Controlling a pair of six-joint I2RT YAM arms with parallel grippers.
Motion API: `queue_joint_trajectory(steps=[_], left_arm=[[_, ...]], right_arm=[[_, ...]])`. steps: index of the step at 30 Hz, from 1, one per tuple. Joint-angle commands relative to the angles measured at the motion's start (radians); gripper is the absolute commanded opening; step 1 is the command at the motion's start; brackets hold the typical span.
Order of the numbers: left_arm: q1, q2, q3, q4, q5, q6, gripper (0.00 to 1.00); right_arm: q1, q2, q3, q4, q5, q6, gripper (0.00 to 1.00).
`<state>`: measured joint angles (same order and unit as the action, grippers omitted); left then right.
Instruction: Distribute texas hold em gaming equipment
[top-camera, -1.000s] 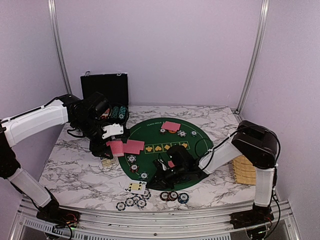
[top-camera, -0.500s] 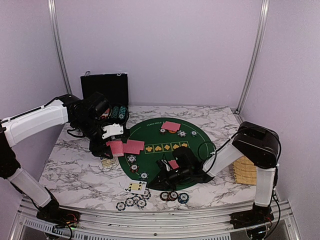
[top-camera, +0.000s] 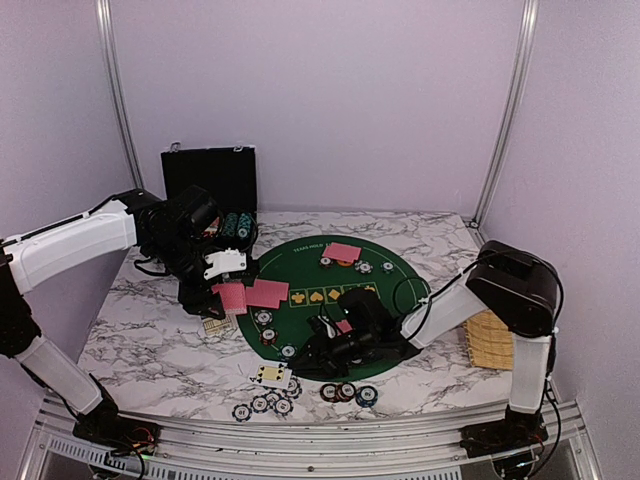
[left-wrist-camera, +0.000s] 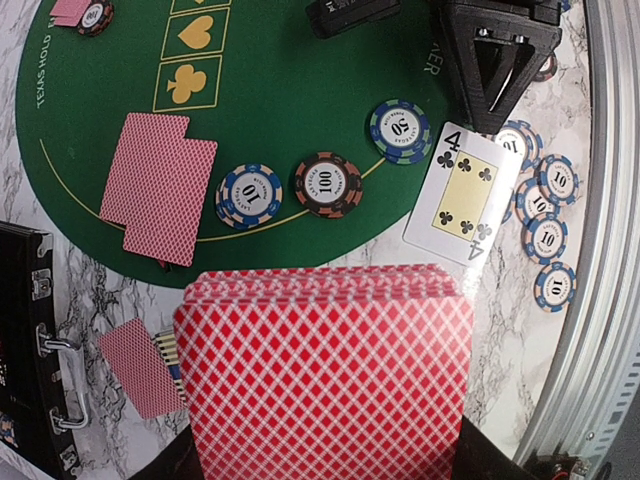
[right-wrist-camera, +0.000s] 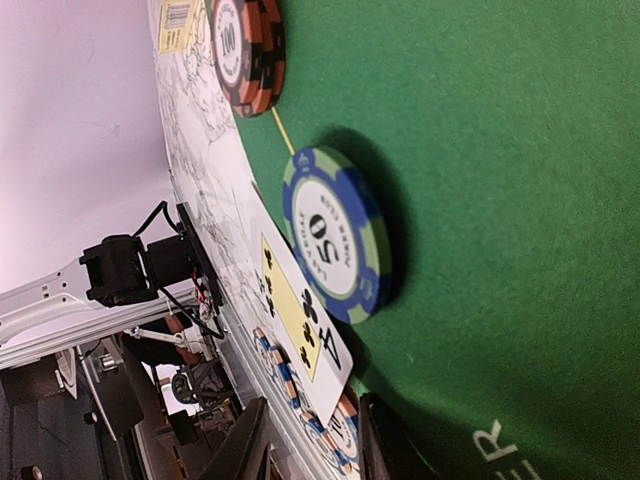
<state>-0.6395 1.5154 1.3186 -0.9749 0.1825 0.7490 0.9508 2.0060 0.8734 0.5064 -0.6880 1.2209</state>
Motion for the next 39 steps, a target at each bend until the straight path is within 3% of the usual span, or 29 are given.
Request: queue_joint_trajectory(steps=[1, 24, 32, 39], left_arm=[[0.005, -0.032, -0.004, -0.034, 0.012, 0.013, 0.00], [0.006, -0.036, 0.003, -0.042, -0.001, 0.017, 0.00], [0.006, -0.039, -0.002, -0.042, -0.003, 0.018, 0.00], [0.005, -0.037, 0.000, -0.042, -0.015, 0.020, 0.00]], right_arm=[[0.008, 0.039, 0.032, -0.058, 0.031, -0.015, 0.29], [0.012, 0.096, 0.046, 0.002, -0.007, 0.010, 0.17], [0.007, 0.090, 0.042, -0.001, 0.001, -0.002, 0.00], [0.003, 0.057, 0.022, 0.064, 0.011, -0.029, 0.00]])
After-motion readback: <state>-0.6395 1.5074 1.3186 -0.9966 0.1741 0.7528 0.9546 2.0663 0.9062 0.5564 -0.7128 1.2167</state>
